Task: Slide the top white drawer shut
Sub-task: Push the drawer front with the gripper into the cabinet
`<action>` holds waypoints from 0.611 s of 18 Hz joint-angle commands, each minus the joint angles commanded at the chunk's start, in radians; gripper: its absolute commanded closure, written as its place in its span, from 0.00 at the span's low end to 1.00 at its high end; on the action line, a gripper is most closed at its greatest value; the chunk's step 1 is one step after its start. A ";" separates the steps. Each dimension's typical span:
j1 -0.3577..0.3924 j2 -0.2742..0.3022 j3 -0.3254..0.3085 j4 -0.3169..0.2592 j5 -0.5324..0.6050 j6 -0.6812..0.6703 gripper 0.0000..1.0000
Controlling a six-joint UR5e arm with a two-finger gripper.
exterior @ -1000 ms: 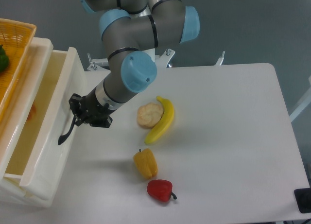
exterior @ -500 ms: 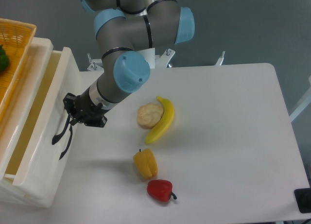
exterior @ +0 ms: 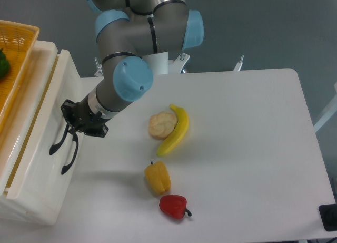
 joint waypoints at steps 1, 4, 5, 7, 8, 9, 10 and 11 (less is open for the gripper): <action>-0.002 0.000 0.000 0.000 0.000 -0.002 1.00; -0.012 0.000 0.002 0.000 -0.002 0.000 1.00; -0.014 0.000 0.000 0.000 -0.003 -0.002 1.00; -0.014 0.000 0.002 0.000 -0.003 -0.002 1.00; -0.014 0.000 0.000 0.000 -0.003 -0.002 1.00; -0.014 0.000 0.002 0.000 -0.003 0.000 1.00; -0.012 -0.002 0.003 0.003 -0.003 0.003 1.00; -0.005 0.000 0.009 0.009 -0.002 0.003 0.97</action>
